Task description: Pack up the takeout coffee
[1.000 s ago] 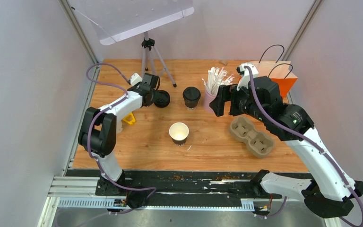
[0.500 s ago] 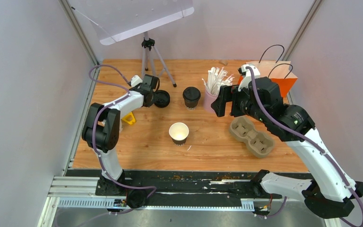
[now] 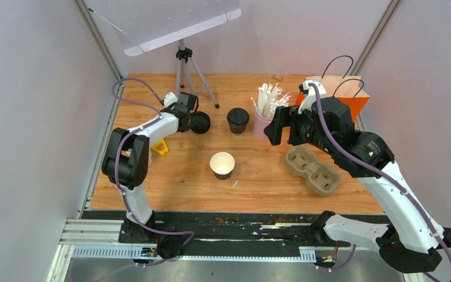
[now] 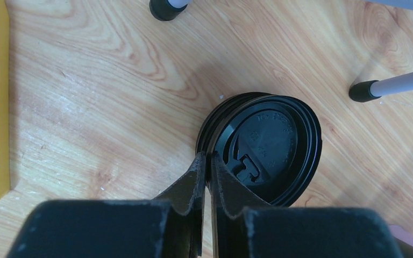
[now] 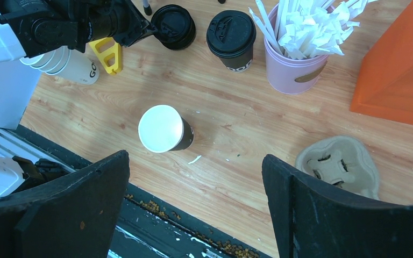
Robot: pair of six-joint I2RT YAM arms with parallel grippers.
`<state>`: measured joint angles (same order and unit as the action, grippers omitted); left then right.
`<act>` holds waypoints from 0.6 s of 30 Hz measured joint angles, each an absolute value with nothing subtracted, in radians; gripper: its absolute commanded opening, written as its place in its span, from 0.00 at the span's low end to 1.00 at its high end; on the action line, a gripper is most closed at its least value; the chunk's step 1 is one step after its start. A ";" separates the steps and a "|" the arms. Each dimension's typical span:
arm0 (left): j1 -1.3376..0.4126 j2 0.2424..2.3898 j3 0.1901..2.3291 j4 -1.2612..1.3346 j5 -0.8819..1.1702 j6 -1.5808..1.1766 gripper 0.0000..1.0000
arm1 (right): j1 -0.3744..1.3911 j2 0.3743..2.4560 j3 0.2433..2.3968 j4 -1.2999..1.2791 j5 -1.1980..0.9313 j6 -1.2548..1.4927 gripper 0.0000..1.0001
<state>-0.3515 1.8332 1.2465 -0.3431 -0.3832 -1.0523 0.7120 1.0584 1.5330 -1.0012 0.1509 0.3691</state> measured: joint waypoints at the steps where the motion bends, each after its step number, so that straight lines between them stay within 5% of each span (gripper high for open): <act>1: -0.352 1.831 1.246 -0.344 -0.383 -1.048 0.11 | 0.712 1.058 1.533 -1.001 0.151 0.369 0.93; 18: -0.352 1.746 1.254 -0.396 -0.380 -1.026 0.11 | 0.712 1.045 1.517 -0.996 0.113 0.361 0.93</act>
<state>-0.3515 1.7458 1.2541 -0.3958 -0.3798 -1.0256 0.7120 1.0451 1.5173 -0.9962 0.1127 0.3614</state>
